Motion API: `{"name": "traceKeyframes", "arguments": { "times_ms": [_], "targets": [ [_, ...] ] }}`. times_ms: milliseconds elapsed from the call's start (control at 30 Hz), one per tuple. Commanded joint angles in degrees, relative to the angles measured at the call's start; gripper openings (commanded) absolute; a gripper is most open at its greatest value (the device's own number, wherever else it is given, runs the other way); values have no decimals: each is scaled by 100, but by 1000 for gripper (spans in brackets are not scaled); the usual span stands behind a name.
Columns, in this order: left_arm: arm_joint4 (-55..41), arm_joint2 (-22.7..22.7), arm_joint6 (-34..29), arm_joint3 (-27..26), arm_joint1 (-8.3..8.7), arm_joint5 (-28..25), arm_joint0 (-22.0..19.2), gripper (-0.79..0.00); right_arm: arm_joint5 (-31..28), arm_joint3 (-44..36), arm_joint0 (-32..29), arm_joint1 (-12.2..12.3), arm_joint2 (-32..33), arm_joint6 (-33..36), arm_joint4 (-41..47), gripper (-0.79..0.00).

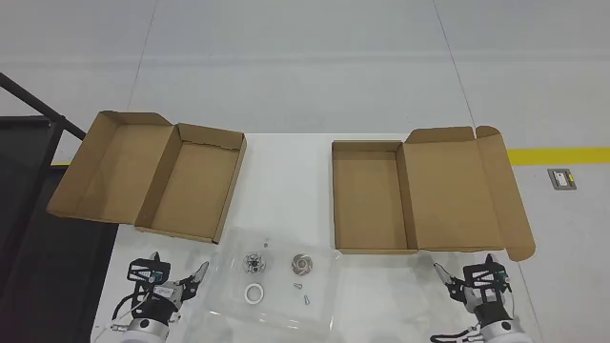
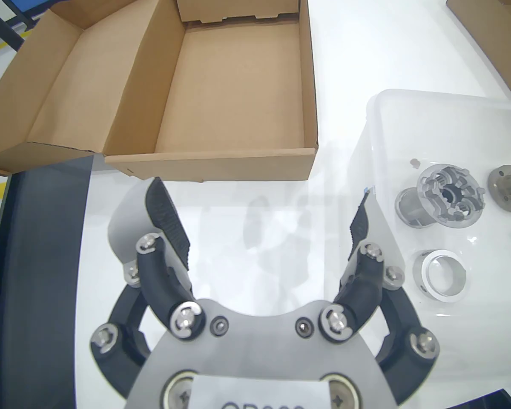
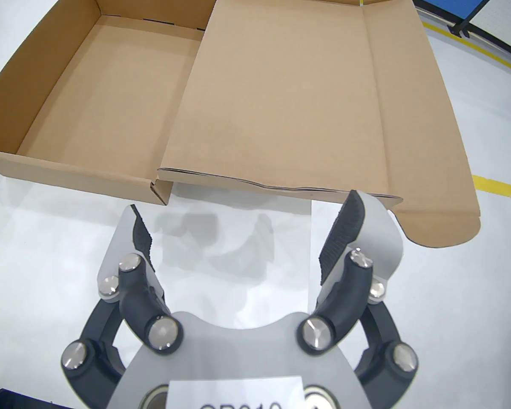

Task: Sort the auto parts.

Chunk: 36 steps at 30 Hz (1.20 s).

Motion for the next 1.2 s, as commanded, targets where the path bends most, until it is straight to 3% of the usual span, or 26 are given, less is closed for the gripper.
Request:
{"name": "traceKeyframes", "arguments": {
  "times_ms": [0, 167, 300, 533, 700, 1167],
  "targets": [
    [0, 0, 0, 0, 0, 0, 0, 0, -5, -1, 2, 0, -2, 0, -11, 0],
    [-450, -203, 208, -81, 8, -496, 74, 0, -481, -337, -59, 37, -40, 96, -549, 0],
    [-745, -591, 380, -158, 48, -1125, 254, 0, -1392, -1058, -166, 107, -53, 364, -1089, 0],
    [-1879, -1265, 146, -35, 145, -2853, 403, 0, -2963, -1896, 269, 185, -761, 1166, -2154, 0],
    [-2600, -1689, -555, 248, 266, -4277, 365, 0, -3187, -1924, 1032, 105, -1676, 1797, -2089, 0],
    [-2600, -1689, -555, 248, 266, -4277, 365, 0, -3113, -1827, 1123, 88, -1790, 1926, -2078, 0]
  ]
}}
